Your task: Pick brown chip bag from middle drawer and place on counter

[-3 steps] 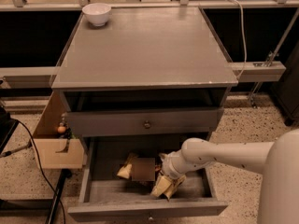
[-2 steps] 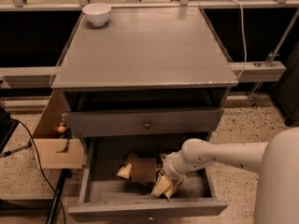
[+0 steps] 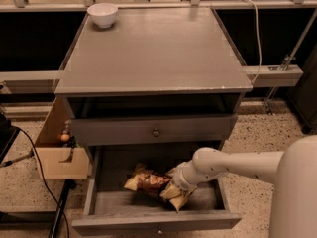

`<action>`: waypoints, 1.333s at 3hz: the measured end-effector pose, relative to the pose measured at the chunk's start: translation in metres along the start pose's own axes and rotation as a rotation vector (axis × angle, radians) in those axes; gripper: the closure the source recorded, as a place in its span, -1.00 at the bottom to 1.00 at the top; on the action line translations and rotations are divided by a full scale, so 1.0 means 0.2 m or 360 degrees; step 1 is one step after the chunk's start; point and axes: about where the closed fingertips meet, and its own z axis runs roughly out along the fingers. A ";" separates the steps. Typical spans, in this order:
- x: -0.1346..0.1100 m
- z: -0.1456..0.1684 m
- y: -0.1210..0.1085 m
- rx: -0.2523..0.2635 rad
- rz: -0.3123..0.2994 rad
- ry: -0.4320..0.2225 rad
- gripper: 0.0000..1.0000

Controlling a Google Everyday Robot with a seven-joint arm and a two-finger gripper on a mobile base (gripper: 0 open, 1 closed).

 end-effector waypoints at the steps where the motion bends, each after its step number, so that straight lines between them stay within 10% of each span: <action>1: 0.00 0.00 0.00 0.0000 0.0000 0.0000 0.39; 2: 0.00 0.00 0.00 0.0000 0.0000 0.0000 0.88; 4: -0.02 -0.04 0.01 -0.0004 -0.0017 0.0004 1.00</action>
Offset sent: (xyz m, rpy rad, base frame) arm 0.0000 0.0000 0.0000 0.0000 0.0000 0.0000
